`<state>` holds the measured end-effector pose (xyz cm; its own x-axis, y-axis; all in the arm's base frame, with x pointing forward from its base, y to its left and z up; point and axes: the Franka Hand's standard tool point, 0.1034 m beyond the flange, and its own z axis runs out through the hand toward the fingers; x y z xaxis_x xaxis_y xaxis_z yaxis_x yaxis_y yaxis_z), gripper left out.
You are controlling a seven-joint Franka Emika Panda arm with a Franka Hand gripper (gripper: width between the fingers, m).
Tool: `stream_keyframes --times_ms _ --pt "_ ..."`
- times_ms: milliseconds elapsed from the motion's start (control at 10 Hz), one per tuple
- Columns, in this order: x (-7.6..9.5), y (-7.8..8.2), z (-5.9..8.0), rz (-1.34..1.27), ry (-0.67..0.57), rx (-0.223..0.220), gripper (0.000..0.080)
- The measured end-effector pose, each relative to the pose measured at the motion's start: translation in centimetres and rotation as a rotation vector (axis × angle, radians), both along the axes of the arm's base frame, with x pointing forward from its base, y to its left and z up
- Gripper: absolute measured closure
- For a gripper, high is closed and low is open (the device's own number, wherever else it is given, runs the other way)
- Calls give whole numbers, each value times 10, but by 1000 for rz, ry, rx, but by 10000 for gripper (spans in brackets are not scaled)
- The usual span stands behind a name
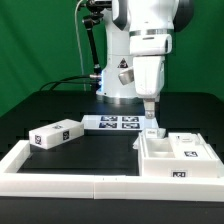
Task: Assemble cabinet
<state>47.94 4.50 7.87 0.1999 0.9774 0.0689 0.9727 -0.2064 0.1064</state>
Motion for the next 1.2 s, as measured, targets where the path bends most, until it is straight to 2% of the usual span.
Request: stream_keyframes --times_ms 200,400,600,700,900,1100,1200 --pt "-2 6 -5 -80 10 14 2" --pt "-27 7 -19 -108 24 27 2" --pt "-43 13 -27 -113 28 40 2" --pt "-41 9 -27 -117 24 41 2" --pt "-49 7 -42 -106 35 56 2" --pt "-50 1 -50 -105 48 59 2" --pt "-51 2 -52 -105 53 60 123"
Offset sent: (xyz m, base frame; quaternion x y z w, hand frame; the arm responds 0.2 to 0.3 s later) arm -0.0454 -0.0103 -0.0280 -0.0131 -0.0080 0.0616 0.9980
